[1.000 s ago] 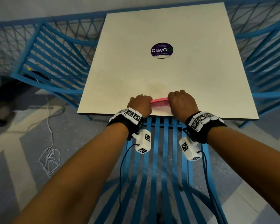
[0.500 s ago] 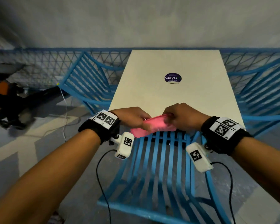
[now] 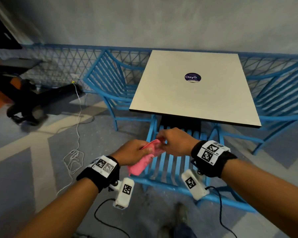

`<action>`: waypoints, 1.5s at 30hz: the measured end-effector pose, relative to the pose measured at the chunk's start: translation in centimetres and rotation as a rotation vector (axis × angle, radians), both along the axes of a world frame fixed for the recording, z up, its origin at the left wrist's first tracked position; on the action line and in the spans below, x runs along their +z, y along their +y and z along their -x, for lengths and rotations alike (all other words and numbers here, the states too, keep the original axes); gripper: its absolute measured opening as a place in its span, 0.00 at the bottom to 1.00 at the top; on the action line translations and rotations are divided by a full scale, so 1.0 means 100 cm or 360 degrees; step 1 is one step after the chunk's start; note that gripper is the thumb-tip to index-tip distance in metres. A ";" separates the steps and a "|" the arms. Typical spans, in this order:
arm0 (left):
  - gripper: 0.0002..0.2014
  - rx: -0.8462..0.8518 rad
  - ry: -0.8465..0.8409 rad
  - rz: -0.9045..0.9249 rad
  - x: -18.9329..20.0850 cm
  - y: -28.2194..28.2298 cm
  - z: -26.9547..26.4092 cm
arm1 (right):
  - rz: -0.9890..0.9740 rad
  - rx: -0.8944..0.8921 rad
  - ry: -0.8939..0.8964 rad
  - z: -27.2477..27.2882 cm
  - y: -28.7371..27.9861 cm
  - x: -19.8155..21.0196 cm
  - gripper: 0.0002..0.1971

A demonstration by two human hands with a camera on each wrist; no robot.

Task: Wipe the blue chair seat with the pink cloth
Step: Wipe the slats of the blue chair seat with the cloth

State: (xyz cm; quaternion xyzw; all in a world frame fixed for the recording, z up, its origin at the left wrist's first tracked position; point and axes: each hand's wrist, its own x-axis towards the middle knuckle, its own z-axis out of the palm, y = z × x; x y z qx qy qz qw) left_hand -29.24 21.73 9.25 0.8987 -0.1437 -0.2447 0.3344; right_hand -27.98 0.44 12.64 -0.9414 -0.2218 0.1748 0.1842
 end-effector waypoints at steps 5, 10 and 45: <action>0.34 0.0309 -0.0227 -0.0189 -0.041 0.044 0.034 | 0.0030 -0.0145 0.0122 0.030 0.012 -0.035 0.24; 0.15 0.0679 -0.0314 -0.0364 -0.087 0.070 0.066 | 0.0110 -0.0224 0.0233 0.049 0.004 -0.058 0.24; 0.26 0.1089 0.0092 0.0049 -0.131 -0.069 0.138 | 0.0157 -0.0223 0.0270 0.067 0.000 -0.090 0.21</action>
